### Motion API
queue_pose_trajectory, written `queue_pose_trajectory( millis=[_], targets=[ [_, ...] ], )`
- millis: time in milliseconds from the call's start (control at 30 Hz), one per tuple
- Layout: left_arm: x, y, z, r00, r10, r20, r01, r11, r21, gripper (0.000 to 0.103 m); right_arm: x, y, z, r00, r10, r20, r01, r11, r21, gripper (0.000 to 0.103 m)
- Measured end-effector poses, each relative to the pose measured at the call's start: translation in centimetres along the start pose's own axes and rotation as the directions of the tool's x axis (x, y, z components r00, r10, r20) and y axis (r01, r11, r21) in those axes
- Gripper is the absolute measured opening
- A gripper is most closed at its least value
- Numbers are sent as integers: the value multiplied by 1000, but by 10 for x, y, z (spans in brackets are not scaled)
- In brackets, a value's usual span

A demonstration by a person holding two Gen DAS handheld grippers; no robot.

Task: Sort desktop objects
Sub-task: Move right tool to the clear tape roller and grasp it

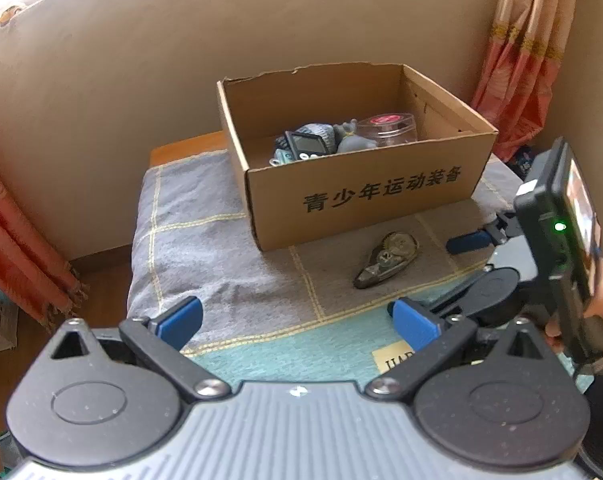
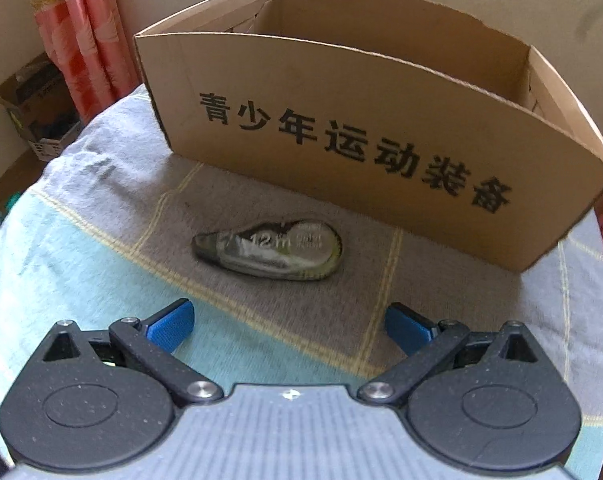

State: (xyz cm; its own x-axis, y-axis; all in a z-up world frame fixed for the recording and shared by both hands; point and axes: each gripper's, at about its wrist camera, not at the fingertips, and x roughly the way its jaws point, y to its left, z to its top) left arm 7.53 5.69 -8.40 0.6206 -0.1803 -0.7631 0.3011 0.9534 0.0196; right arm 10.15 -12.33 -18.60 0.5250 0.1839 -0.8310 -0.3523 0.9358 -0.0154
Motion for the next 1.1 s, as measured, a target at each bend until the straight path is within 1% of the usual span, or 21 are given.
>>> queue_pose_trajectory(
  millis=[233,600,800,867,933,1100],
  targets=[
    [5,9,-4,1000,-7,-11,6,999,-53,101,12,3,14,1000,17,20,-17,999,-33,103],
    [11,13,-8,1000,-11,-28,8,997,-72,101,24,9,29,999,14,45,-13,999,-37,103],
    [11,16,-9,1000,-9,-26,7,996,-85,101,24,10,30,999,14,34,-13,999,-30,103],
    [11,17,-10,1000,-8,-28,6,996,-91,101,22,10,30,999,15,38,-14,999,-33,101],
    [11,18,-11,1000,-6,-27,4,996,-92,101,20,8,29,999,23,44,-21,999,-47,94],
    [10,19,-11,1000,-7,-27,4,995,-95,101,16,7,29,999,31,36,-29,998,-55,93]
  ],
)
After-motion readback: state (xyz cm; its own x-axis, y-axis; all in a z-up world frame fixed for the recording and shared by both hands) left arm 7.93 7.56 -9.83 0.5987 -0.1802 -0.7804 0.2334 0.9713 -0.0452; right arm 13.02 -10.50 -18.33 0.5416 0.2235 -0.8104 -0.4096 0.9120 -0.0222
